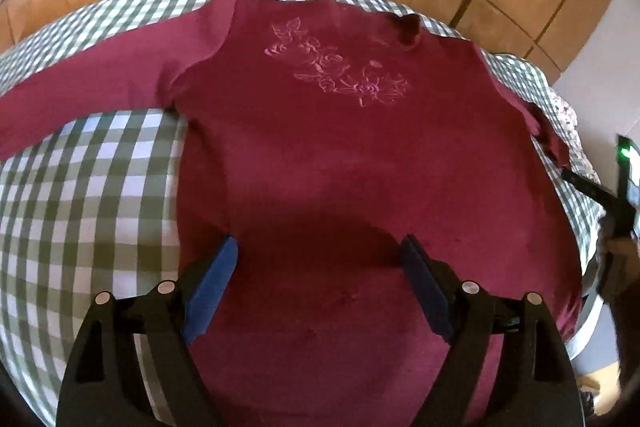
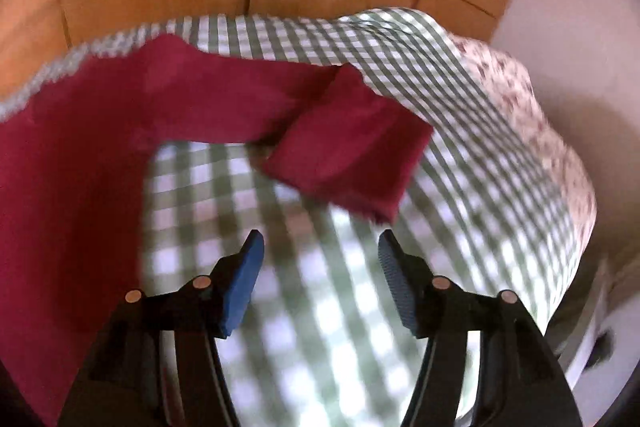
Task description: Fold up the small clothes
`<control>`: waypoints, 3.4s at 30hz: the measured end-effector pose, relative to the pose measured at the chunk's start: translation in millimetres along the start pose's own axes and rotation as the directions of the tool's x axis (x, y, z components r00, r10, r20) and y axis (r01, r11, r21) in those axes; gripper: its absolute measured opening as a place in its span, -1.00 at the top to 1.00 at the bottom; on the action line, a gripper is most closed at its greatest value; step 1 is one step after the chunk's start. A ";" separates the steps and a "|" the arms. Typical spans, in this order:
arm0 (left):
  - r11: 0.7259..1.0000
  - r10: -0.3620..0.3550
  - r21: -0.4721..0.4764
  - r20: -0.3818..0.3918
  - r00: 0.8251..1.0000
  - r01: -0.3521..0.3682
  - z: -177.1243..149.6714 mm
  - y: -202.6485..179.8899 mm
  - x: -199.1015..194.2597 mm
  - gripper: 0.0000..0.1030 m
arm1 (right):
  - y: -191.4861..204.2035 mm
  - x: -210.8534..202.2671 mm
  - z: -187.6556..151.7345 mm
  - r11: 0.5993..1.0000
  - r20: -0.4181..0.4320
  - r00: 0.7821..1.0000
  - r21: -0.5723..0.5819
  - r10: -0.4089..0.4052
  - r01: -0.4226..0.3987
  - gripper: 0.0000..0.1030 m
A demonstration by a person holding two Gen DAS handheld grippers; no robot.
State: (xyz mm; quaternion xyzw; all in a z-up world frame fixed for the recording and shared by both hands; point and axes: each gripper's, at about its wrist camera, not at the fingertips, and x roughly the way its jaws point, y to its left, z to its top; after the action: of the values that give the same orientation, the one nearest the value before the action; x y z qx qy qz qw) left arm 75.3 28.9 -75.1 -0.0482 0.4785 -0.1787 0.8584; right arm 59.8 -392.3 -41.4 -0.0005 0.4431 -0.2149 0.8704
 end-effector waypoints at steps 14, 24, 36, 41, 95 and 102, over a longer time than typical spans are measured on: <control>0.997 0.045 0.066 0.022 0.999 -0.046 -4.1 -13.8 15.0 -0.92 | -122.9 17.8 77.6 0.969 0.064 0.994 0.238 -0.086 0.068 0.87; 0.995 0.068 0.077 0.003 0.998 -0.068 1.0 -13.9 21.6 -0.92 | -223.8 104.3 102.1 0.870 -0.123 0.894 0.209 -0.430 0.447 0.89; 0.997 0.060 0.059 -0.020 0.998 -0.059 9.9 -11.7 19.1 -0.92 | -169.2 93.6 102.4 0.913 -0.113 0.990 0.391 -0.078 0.117 0.87; 1.000 0.008 -0.005 0.003 1.000 -0.008 3.7 -2.4 4.6 -0.92 | -118.1 59.1 129.9 0.899 -0.025 0.990 0.421 0.141 -0.117 0.87; 0.942 -0.260 -0.193 0.095 0.961 0.274 219.3 -49.2 84.6 0.86 | 43.4 10.9 -17.0 0.784 0.023 0.832 0.323 0.554 -0.531 -0.86; 0.969 -0.173 -0.154 0.141 0.975 0.194 193.8 -14.4 41.0 0.86 | 48.5 10.3 -14.5 0.803 0.021 0.848 0.310 0.529 -0.508 -0.86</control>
State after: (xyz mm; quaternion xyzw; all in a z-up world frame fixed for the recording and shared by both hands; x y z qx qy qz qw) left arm 253.6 -16.2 -0.2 -0.1752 0.4297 -0.2134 0.8598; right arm 71.9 -349.4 -67.5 0.2617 0.4166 -0.0342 0.8699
